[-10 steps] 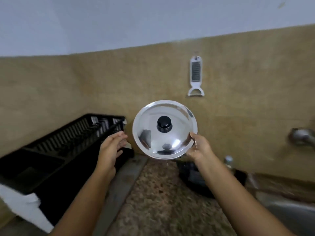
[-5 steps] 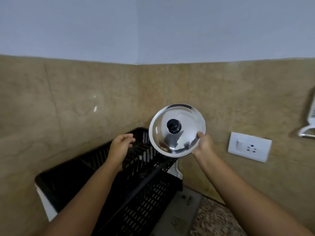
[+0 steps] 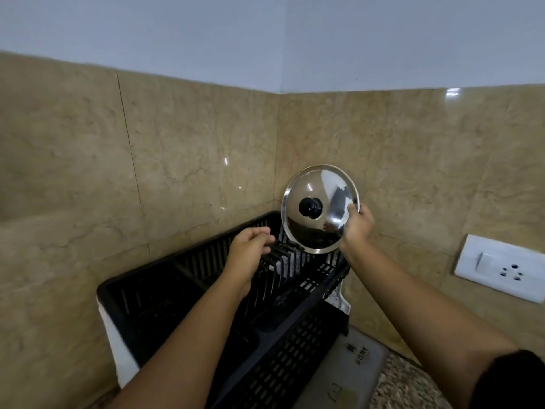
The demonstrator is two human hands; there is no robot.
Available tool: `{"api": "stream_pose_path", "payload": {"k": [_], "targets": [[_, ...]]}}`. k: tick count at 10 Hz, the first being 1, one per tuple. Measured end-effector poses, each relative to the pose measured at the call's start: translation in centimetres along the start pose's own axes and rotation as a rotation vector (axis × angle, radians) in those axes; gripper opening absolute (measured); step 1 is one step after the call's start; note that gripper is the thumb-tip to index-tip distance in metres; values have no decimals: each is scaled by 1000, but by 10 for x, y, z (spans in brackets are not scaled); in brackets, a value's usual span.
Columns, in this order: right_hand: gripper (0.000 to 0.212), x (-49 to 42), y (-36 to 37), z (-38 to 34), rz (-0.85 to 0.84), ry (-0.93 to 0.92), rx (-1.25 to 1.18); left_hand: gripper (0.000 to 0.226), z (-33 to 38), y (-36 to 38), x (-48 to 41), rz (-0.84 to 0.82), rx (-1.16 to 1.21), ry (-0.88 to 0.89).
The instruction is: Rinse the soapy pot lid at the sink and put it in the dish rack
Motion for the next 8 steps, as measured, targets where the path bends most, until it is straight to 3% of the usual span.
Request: {"api": "stream_pose_path", "payload": {"k": [6,8], "targets": [[16,-8,-2,40,-64,104,14,14,-6,2,-7,-22,20,-18],[14,-6,-11,35,-90,132,66,21,-1,0,-6,25,-24,58]]}}
Point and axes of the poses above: each hand's wrist, its own x-axis away from the middle knuckle, its own y-axis out of the palm, z = x × y, the point moved 10 cm from there along -x, towards the middle knuckle, and after that the axes turned 8 degrees about -y, right-handed, at the moved point
